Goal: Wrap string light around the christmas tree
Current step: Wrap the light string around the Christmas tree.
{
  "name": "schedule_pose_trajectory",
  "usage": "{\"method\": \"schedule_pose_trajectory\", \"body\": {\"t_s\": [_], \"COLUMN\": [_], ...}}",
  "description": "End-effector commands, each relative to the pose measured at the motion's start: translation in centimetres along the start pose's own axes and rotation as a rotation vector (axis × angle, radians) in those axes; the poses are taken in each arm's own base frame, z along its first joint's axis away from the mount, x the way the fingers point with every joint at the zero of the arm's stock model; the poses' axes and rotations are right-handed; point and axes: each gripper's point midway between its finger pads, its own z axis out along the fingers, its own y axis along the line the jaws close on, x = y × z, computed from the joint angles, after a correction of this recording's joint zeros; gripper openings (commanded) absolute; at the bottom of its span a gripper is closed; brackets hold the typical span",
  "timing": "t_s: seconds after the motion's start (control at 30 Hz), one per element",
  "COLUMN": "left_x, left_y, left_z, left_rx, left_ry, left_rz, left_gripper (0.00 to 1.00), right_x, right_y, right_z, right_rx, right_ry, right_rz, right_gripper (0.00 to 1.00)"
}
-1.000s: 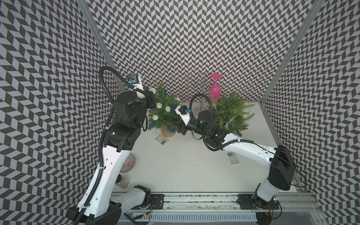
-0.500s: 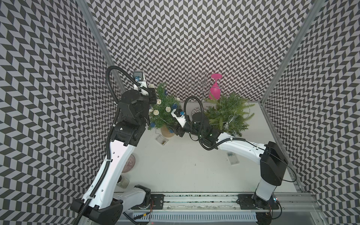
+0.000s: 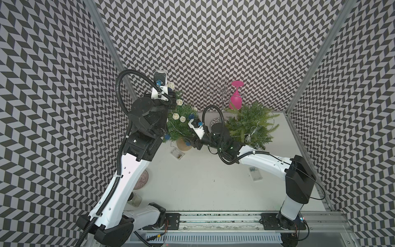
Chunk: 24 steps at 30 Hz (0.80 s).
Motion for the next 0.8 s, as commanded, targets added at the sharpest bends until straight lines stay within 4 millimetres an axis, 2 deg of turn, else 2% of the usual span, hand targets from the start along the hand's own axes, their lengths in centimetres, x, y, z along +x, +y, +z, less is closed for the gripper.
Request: {"method": "schedule_pose_trajectory", "body": {"t_s": [0.0, 0.23, 0.43, 0.63, 0.77], "left_x": [-0.5, -0.1, 2.0, 2.5, 4.6], "left_y": [1.2, 2.3, 4.5, 3.8, 4.2], "left_z": [0.1, 0.2, 1.0, 2.3, 3.9], "left_rx": [-0.093, -0.126, -0.201, -0.199, -0.264], "left_ry": [-0.063, -0.063, -0.019, -0.054, 0.013], "left_rz": [0.095, 0.08, 0.089, 0.058, 0.087], "left_gripper": [0.0, 0.0, 0.0, 0.0, 0.0], "right_x": [-0.3, 0.1, 0.7, 0.8, 1.3], "right_y": [0.0, -0.2, -0.3, -0.2, -0.4], "right_z": [0.0, -0.1, 0.1, 0.1, 0.1], "right_rx": [-0.011, -0.001, -0.003, -0.01, -0.005], "right_ry": [-0.031, -0.02, -0.004, -0.003, 0.007], "right_rz": [-0.014, -0.013, -0.01, -0.006, -0.003], "right_gripper": [0.55, 0.54, 0.54, 0.54, 0.54]}}
